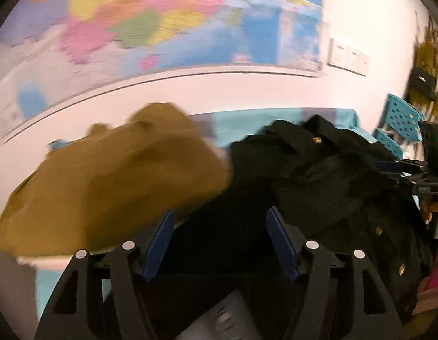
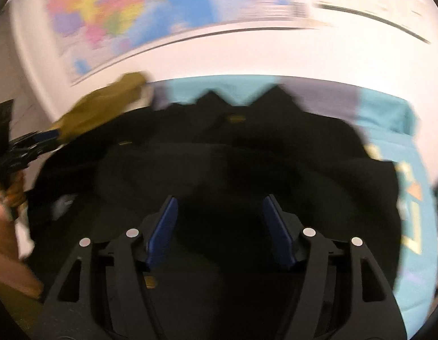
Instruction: Fold large clothes
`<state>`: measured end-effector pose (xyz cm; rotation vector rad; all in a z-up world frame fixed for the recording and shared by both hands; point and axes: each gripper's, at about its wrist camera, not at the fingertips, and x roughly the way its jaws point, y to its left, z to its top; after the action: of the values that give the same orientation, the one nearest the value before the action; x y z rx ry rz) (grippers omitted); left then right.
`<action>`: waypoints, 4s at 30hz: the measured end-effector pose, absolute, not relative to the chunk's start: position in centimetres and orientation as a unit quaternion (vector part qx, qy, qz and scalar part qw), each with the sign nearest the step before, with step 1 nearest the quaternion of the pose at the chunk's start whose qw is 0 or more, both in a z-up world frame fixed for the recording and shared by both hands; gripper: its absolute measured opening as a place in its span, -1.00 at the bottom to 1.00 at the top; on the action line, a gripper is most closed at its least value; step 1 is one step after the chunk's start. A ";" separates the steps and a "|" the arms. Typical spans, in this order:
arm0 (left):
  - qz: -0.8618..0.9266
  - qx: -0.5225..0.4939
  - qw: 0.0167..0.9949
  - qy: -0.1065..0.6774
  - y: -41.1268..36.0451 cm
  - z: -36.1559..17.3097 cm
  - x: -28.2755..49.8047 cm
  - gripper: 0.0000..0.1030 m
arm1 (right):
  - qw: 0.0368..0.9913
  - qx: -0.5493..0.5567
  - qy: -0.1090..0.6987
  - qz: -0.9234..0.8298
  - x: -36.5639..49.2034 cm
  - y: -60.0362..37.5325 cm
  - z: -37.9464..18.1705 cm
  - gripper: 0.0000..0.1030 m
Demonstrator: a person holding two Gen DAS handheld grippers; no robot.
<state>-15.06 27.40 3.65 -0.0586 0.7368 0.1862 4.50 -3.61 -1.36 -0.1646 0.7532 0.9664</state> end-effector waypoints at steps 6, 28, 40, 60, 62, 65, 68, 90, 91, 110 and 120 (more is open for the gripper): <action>0.147 -0.033 0.910 0.388 31.7 1.6 -20.6 0.34 | 0.734 -0.135 0.343 0.570 -2.0 4.2 -2.1 0.32; 0.076 -0.113 0.901 0.411 35.0 1.6 -23.3 -0.94 | 0.543 -0.232 0.325 0.739 -17.4 20.0 -5.9 -0.91; -0.123 -0.137 0.940 0.289 27.1 12.6 -17.4 -0.88 | 0.670 0.047 0.267 0.691 -4.4 -1.9 8.6 -0.91; -0.024 -0.025 0.894 0.446 21.6 -1.1 -3.5 -0.25 | 0.815 0.146 0.383 0.409 4.8 -19.0 -3.0 0.56; -0.027 -0.025 0.895 0.445 21.4 -1.3 -2.8 -0.16 | 0.822 0.114 0.379 0.410 4.1 -18.4 -2.8 0.64; -0.020 -0.026 0.895 0.445 21.4 -1.7 -2.1 -0.10 | 0.816 0.121 0.376 0.422 4.2 -18.3 -3.2 0.68; -0.002 -0.016 0.893 0.450 21.1 -2.5 -1.1 -0.10 | 0.819 0.114 0.372 0.422 4.7 -17.7 -3.5 0.70; 0.082 -0.014 0.906 0.415 21.4 -2.9 0.5 0.01 | 0.821 0.144 0.424 0.355 12.6 -19.0 -4.1 -0.20; 0.084 -0.015 0.907 0.413 21.5 -2.9 0.5 0.01 | 0.826 0.144 0.417 0.352 12.4 -19.2 -4.0 -0.08; 0.103 0.022 0.902 0.420 20.2 -3.9 -0.6 0.13 | 0.857 0.073 0.396 0.322 12.0 -17.7 -4.4 -0.56; 0.085 0.006 0.920 0.382 19.8 -1.2 -3.1 0.12 | 0.888 0.061 0.295 0.348 6.7 -18.4 0.8 -0.01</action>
<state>-3.13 19.76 -1.25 0.0119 0.7843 0.1742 6.75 -18.44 0.83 0.1275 0.6124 0.7229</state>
